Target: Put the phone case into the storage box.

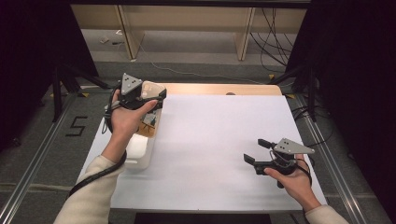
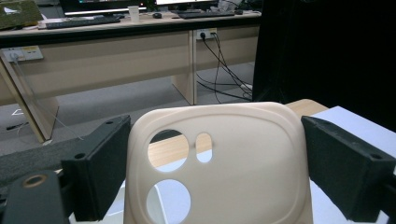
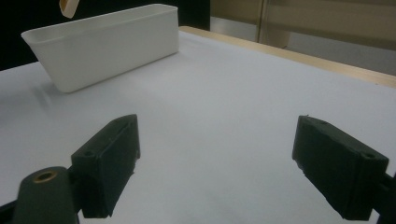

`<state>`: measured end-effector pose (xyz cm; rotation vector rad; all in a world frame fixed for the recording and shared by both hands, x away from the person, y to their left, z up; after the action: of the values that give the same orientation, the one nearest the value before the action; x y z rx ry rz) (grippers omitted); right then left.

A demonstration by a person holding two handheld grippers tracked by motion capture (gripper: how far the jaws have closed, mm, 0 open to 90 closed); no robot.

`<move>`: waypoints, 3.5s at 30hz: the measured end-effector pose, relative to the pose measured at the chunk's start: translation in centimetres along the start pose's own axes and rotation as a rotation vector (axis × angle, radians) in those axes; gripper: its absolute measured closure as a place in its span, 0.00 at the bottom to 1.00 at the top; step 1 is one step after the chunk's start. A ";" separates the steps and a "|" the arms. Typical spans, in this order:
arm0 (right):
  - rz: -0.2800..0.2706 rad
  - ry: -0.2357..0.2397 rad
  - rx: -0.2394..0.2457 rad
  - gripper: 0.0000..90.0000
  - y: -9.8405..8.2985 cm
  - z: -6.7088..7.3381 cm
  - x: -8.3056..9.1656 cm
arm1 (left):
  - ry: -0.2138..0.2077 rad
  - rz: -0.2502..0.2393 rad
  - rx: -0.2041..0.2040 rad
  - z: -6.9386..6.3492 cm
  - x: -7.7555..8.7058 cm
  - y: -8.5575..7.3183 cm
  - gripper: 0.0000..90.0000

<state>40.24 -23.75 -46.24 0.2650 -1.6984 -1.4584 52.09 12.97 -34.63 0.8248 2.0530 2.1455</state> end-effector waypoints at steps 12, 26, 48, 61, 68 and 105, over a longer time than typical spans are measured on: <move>-0.005 -0.001 -0.001 0.18 0.0 0.0 0.0 | 0.018 -0.011 0.015 0.9 0.0 0.3 0.13; -0.002 0.001 0.000 0.18 0.0 0.0 0.0 | 0.061 -0.010 0.032 2.2 -0.5 0.1 0.13; 0.006 0.005 -0.001 0.18 -0.1 0.0 -0.1 | 0.110 0.002 0.030 3.5 -1.9 0.3 0.13; 0.007 0.005 0.001 0.18 -0.1 0.0 -0.1 | 0.132 0.008 0.039 4.2 -2.8 0.2 0.13; 0.008 0.005 0.000 0.18 -0.1 0.0 -0.1 | 0.143 0.013 0.043 4.5 -3.2 0.2 0.13; 0.006 0.008 -0.001 0.18 -0.1 0.1 -0.1 | 0.157 0.037 0.044 5.6 -5.4 0.5 0.13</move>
<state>40.20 -23.65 -46.39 0.2649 -1.6906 -1.4523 59.14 15.87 -36.16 0.7263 2.1817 2.2595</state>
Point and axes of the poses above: each handheld gripper's, and its own axes: x roughly backward along the jaws, y roughly out of its top, z roughly to its left, the point moved 7 cm from there along -x, roughly forward along the jaws, and after that the axes turned 6 degrees about z, right-handed, at the moved point
